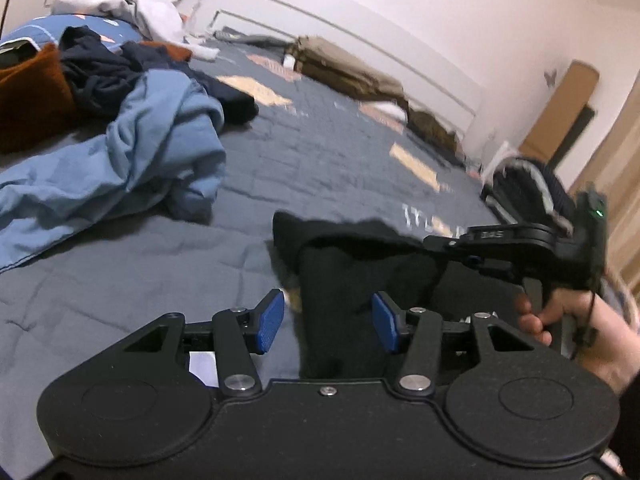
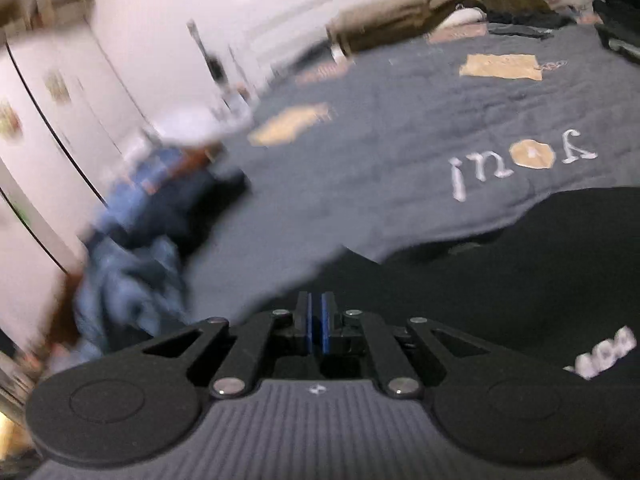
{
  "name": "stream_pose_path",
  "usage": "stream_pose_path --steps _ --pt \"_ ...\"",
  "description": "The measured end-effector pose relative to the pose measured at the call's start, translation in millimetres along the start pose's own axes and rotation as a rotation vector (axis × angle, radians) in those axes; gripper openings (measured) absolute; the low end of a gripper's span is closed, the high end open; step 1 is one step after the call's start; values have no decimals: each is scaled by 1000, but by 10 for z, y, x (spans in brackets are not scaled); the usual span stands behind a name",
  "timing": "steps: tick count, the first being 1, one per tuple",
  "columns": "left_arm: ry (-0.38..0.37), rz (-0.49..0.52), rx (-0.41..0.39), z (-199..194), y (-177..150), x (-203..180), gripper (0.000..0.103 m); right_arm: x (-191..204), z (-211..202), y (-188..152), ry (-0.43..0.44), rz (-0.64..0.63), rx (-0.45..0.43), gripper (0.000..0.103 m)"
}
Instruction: Fold clothes
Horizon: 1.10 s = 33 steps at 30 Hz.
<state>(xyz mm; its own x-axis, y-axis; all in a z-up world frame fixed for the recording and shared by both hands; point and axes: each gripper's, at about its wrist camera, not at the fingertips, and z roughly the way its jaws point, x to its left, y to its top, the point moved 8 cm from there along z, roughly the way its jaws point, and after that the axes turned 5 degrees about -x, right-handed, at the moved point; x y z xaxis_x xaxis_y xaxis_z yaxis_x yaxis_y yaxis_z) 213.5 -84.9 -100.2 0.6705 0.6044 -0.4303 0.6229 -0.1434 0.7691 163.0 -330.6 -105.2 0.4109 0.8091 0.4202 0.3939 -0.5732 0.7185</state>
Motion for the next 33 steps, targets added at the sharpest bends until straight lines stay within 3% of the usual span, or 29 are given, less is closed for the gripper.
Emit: stream_pose_path --steps 2,5,6,10,17,22,33 --pt "7 16 21 39 -54 2 49 -60 118 -102 -15 -17 77 8" --pt "0 25 32 46 -77 2 49 16 21 -66 7 -78 71 10" --pt "-1 28 32 43 -78 -1 49 93 -37 -24 25 -114 54 15" --pt "-14 44 41 49 -92 -30 49 578 -189 55 118 -357 48 52" --pt "-31 45 43 26 -82 -15 50 1357 41 -160 246 -802 144 55" --pt "-40 55 53 15 -81 13 50 1629 206 -423 308 -1061 239 56" --pt "-49 40 53 -10 -67 80 51 1773 505 -646 335 -1325 335 55"
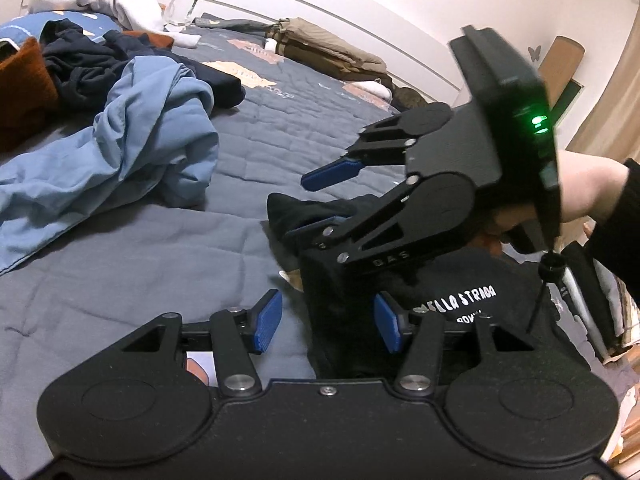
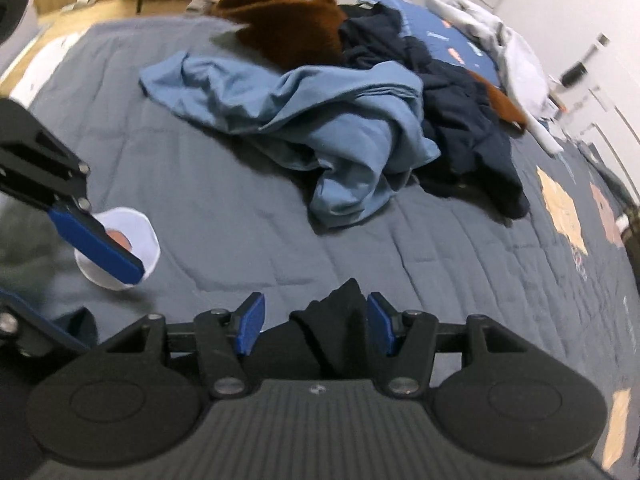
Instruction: Fold clothes
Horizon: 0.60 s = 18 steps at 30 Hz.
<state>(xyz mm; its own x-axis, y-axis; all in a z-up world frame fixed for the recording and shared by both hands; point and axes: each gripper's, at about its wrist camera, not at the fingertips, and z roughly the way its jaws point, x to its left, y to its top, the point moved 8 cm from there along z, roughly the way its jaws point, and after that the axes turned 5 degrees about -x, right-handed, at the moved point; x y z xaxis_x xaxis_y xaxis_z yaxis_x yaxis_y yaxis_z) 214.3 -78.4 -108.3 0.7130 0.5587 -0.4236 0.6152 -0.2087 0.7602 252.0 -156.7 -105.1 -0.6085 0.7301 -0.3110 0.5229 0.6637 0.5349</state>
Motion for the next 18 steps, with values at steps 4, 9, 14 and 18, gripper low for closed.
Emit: stream_pose_path --steps 4,9,14,18 --pt "2 -9 4 2 -1 23 51 32 114 -17 8 -99 42 51" --pt "3 -13 14 55 -37 25 52 27 182 -12 29 -120 64 22" --pt "-33 -54 25 242 -124 -23 52 -85 106 48 29 -3 20 18" --pt "-62 -82 64 428 -197 -95 52 -242 63 41 31 139 -3 18"
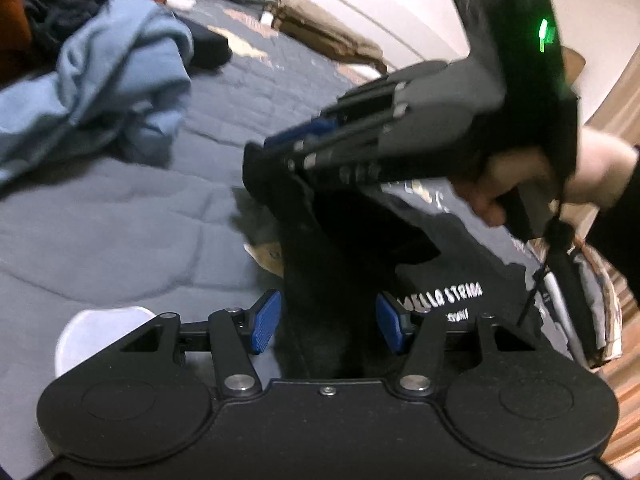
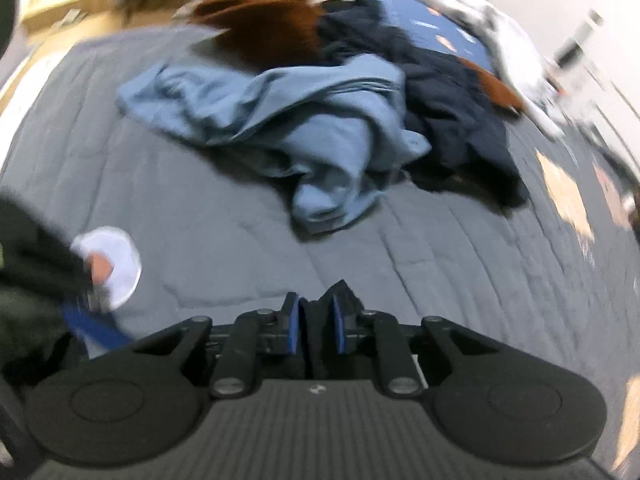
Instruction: Fold clothes
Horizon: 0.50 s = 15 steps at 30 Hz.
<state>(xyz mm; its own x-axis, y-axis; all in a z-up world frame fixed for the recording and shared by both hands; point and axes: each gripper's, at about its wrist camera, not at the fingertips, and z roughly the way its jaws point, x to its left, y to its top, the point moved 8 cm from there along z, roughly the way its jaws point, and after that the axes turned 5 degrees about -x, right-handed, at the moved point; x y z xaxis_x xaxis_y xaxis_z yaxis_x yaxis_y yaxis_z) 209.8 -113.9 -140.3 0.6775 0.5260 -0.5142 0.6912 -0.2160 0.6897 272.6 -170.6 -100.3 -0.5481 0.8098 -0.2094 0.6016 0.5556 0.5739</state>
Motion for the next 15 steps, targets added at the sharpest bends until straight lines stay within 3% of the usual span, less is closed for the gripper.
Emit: stream_pose_path --steps 5,9,15 --pt "32 7 50 75 -104 41 48 -280 -224 -21 49 166 -68 30" --pt "33 13 53 69 -114 42 44 -737 -372 -201 -32 287 -75 40" --pt "40 29 66 89 -136 33 44 -1262 -401 -737 -112 463 -20 50"
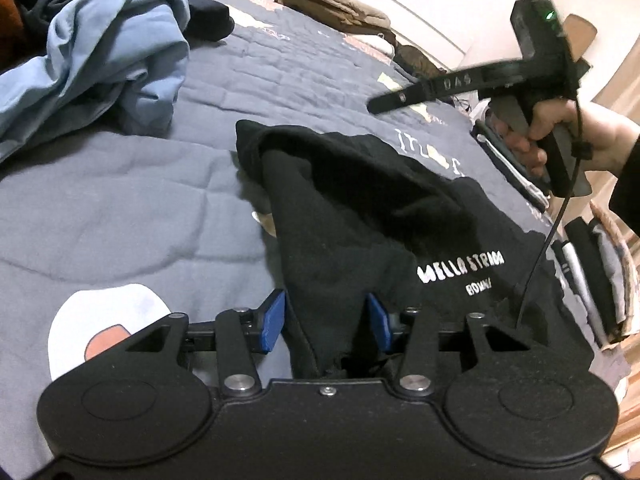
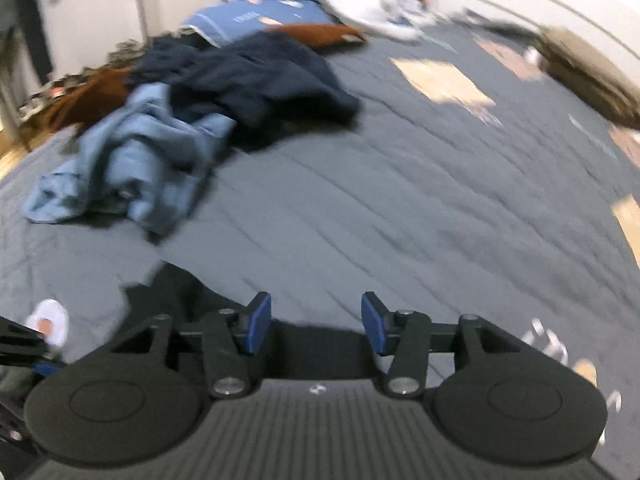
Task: Fold clothes
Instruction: 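Open the right gripper and regrasp the shirt edge with the left gripper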
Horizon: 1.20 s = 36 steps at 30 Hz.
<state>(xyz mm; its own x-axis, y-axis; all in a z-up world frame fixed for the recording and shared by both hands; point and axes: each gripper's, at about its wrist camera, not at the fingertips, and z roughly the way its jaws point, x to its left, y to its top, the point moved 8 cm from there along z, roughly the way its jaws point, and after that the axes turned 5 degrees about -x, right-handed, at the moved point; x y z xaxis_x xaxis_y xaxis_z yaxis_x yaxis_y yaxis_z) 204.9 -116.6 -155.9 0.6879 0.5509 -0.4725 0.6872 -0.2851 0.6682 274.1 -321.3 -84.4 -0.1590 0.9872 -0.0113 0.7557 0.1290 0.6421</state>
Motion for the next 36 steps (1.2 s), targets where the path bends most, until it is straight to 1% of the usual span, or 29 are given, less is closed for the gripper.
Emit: stream_pose_path --steps 3,4,7,10,11,12,13,14,15,17,18,19,20,22,27,29,31,33,34,36 --pt "4 8 6 11 -10 -5 44 -182 83 -184 -19 34 34 53" --pt "5 11 9 14 -13 -7 44 -200 115 -235 -13 48 42 53" --pt "8 18 13 26 -21 -12 44 -177 242 -348 26 89 77 53" --pt "10 17 13 29 -22 -9 44 -149 368 -395 32 131 114 53" --pt "11 17 13 29 -22 -8 44 -144 387 -387 30 149 106 52" --pt "12 16 13 30 -22 -7 44 -140 406 -379 27 167 98 47" --pt "12 13 12 31 -22 -4 44 -152 419 -376 19 185 96 34" --pt "12 10 11 32 -22 -1 44 -165 433 -374 11 202 94 24" --pt "12 7 10 33 -22 3 44 -178 446 -372 3 220 92 11" --pt "9 -4 3 41 -19 6 44 -206 443 -354 -16 247 70 8" --pt "6 -8 0 44 -18 8 39 -221 426 -339 -26 257 51 7" --pt "7 2 7 53 -33 7 22 -236 409 -323 -36 266 31 6" --pt "8 14 16 63 -48 6 16 -252 392 -308 -47 276 11 6" --pt "11 38 30 70 -75 5 13 -326 339 -261 -82 294 -30 5" --pt "-9 100 49 3 -97 -61 10 -513 212 -170 -178 332 -130 3" --pt "-9 105 44 1 -100 -75 10 -606 210 -184 -207 356 -139 3" --pt "-3 113 47 10 -114 -87 10 -647 270 -229 -224 340 -122 3" --pt "7 122 50 17 -141 -85 10 -651 380 -300 -212 342 -72 3" --pt "7 119 49 17 -141 -71 11 -655 396 -305 -218 336 -67 5" --pt "8 114 47 19 -132 -64 11 -602 362 -278 -196 322 -63 7"
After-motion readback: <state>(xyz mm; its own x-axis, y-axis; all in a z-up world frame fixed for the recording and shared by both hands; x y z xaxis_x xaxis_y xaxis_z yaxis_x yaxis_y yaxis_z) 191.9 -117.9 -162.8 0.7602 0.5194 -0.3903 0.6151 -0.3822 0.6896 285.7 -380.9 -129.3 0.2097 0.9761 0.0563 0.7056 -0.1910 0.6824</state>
